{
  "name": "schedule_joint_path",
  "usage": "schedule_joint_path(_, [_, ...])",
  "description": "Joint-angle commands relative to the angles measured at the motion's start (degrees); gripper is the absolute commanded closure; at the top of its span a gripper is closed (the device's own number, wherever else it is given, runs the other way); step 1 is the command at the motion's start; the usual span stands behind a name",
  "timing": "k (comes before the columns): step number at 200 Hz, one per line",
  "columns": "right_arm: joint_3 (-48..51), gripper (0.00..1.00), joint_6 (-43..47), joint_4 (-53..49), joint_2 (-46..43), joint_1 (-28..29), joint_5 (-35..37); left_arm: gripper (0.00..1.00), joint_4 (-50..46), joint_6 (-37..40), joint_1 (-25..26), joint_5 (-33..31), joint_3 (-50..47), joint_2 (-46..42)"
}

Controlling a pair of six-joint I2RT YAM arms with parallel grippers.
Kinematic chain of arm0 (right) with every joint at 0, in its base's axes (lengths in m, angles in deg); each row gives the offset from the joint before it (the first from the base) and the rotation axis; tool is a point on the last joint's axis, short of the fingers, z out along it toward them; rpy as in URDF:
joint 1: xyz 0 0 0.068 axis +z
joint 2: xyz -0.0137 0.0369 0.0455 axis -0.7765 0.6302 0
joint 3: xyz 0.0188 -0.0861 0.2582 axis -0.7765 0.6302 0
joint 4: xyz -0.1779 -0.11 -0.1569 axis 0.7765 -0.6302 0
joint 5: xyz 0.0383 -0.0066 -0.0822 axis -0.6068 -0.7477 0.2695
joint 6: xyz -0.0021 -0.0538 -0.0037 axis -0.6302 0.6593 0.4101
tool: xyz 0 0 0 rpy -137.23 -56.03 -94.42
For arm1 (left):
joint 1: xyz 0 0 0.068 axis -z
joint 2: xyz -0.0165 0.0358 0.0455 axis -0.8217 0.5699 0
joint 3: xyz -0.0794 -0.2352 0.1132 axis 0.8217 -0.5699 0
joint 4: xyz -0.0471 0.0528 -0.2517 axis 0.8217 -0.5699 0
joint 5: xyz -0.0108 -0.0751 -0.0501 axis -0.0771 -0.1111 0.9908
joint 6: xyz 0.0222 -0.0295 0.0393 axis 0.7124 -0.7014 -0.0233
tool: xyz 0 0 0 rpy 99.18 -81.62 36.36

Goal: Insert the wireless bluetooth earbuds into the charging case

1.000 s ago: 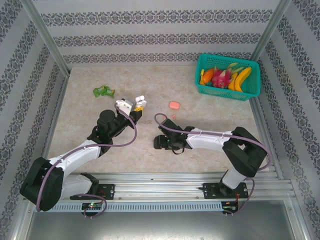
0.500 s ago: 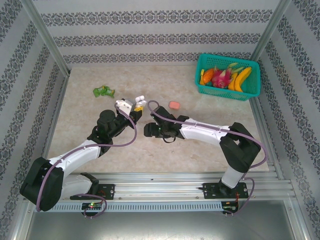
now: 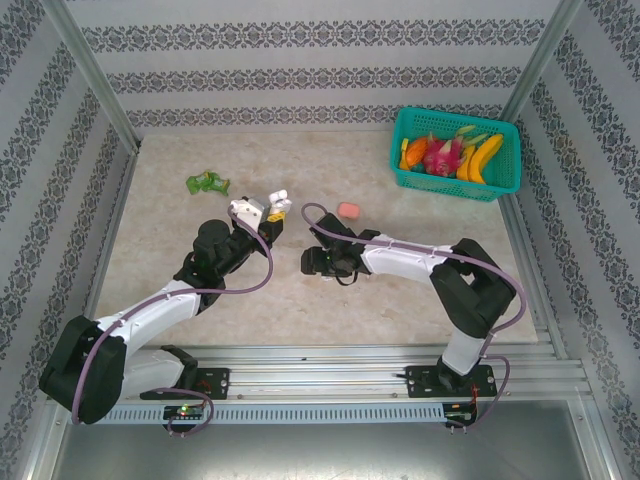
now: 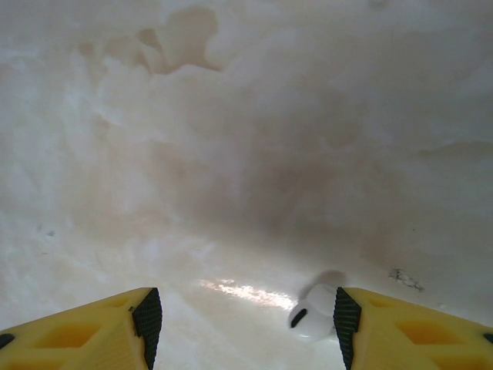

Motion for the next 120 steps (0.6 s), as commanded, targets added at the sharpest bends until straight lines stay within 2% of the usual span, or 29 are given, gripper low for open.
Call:
schedule_joint_path(1, [1.2, 0.37, 1.4, -0.9, 1.6, 0.1, 1.8, 1.0, -0.4, -0.5, -0.5, 0.1, 1.0, -1.3])
schedule_joint_path(120, [3.2, 0.38, 0.6, -0.4, 1.1, 1.7, 0.3, 1.0, -0.2, -0.7, -0.5, 0.1, 1.5, -0.9])
